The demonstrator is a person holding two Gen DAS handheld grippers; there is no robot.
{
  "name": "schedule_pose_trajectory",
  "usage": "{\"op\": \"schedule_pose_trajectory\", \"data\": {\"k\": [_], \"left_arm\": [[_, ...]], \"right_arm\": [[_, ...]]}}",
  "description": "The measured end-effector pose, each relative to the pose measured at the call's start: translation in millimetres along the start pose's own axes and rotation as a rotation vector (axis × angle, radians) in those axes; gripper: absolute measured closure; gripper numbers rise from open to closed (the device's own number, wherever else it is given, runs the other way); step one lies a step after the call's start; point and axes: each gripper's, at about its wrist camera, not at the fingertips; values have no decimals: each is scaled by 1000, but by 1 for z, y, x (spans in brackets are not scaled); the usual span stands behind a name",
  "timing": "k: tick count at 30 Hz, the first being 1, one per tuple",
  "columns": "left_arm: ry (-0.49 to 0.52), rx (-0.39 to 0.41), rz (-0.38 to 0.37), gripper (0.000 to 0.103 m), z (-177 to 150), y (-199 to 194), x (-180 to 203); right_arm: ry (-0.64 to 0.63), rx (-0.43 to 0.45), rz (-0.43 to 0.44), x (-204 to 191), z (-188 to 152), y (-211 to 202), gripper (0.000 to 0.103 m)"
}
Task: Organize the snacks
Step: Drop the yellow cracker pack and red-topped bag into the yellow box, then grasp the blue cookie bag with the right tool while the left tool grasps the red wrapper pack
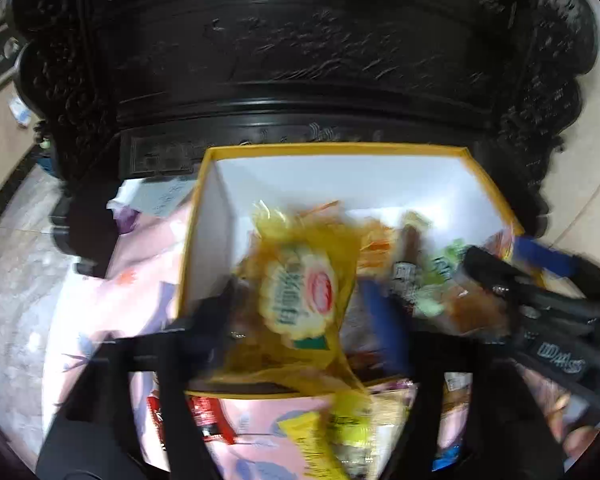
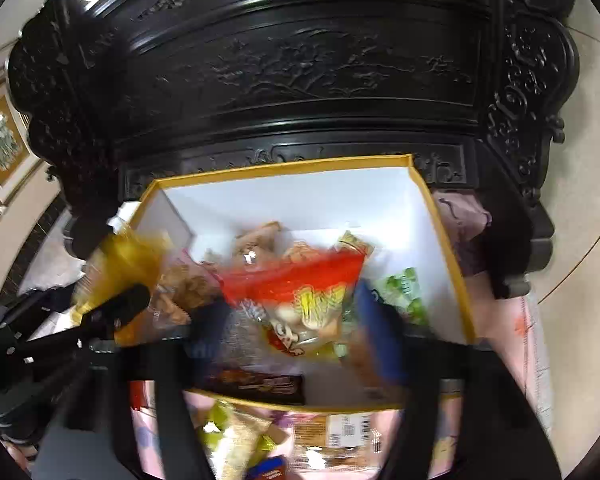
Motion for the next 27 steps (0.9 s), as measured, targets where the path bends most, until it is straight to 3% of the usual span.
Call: {"op": "schedule_pose_trajectory", "data": {"k": [2,4,5,7,10,13,16,19,21,23,26,27], "left_arm": [[12,17,25,15,-8,-5,-7],[22,12,32,15,-22,-14,-17],[18,14,23,15,-33,-21,-22],[-2,23,-18,15,-52,-32,-32],[-36,19,-109,15,-95,-50,-43],[-80,-17,-196,15,-144,-64,-53],[-110,-34,-193,15,-181,-75,-66],[-138,-44,-119,15,-208,-80,-84],[-170,-72,-102,15,-220,-77,-95],[-203,-106,-113,15,-229,-73,-104],[-221,-133,-128,15,-237,-75,-106],[-218,-130,-127,15,-238,-79,-107]], "right_arm": [[-23,-8,-32,9,-9,-14,25],[-28,-5,0,20,-33,-36,24],[-26,-13,14,24,-46,-43,18],[-32,-42,32,31,-85,-56,4],[-68,-128,12,36,-157,-54,4],[-127,-151,-55,37,-197,-51,4],[-146,-161,-100,37,-209,-52,4],[-80,-125,40,27,-206,-66,4],[-111,-109,109,5,-200,-66,4],[-165,-129,99,-19,-195,-48,4],[-194,-254,84,-40,-194,4,4],[-229,-248,59,-47,-197,12,1]]}}
Point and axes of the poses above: each gripper's, at about its wrist camera, not at the fingertips, and y roughly the way its jaws point, x to its right, z to its top, and after that the axes turned 1 degree about z, right-handed
